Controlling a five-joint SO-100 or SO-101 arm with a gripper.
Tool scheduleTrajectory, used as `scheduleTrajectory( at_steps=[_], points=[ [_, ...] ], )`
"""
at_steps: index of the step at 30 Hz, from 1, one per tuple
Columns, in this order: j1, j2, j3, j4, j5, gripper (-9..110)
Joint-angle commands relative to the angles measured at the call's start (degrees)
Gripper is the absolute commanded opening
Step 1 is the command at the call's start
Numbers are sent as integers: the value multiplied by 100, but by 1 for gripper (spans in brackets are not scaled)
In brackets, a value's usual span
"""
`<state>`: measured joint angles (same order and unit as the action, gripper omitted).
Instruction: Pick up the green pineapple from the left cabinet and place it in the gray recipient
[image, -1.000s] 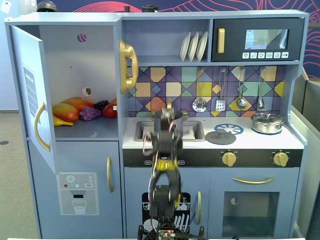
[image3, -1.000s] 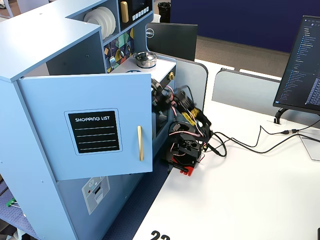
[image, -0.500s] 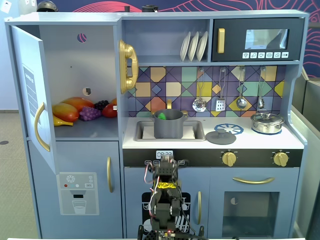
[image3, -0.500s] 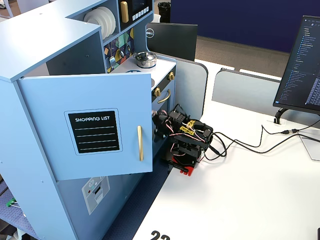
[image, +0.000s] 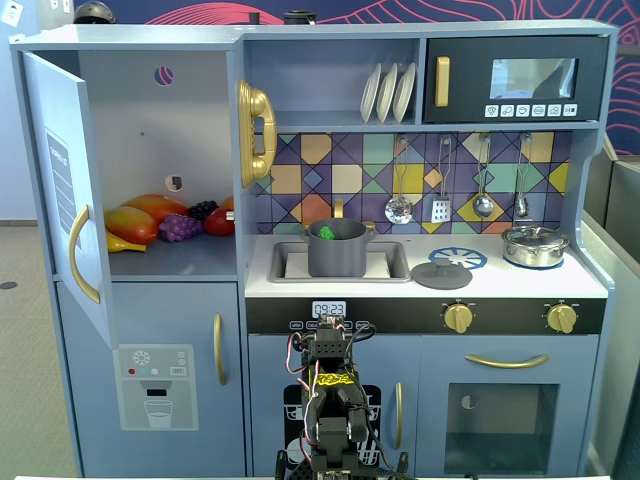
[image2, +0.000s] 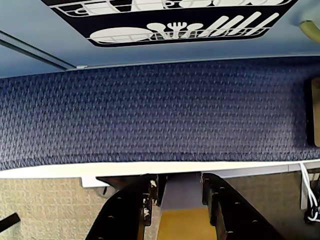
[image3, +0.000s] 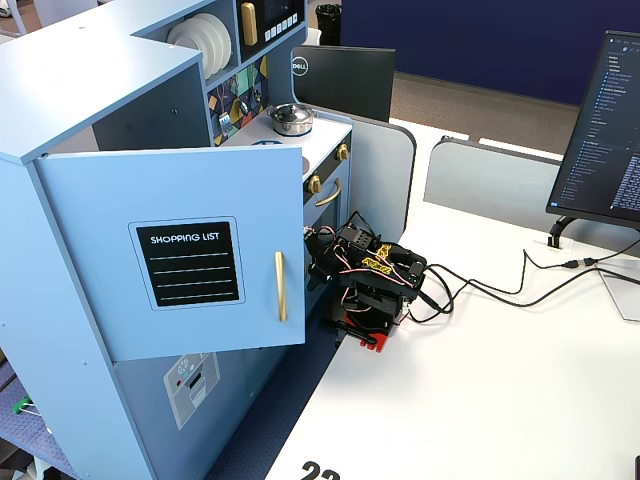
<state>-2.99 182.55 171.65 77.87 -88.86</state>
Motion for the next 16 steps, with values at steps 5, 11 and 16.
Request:
scheduleTrajectory(
  at_steps=[5,11,16],
  points=[
    [105,-44,26,976,237,3],
    [105,-44,26,976,237,3],
    [105,-44,26,976,237,4]
  ],
)
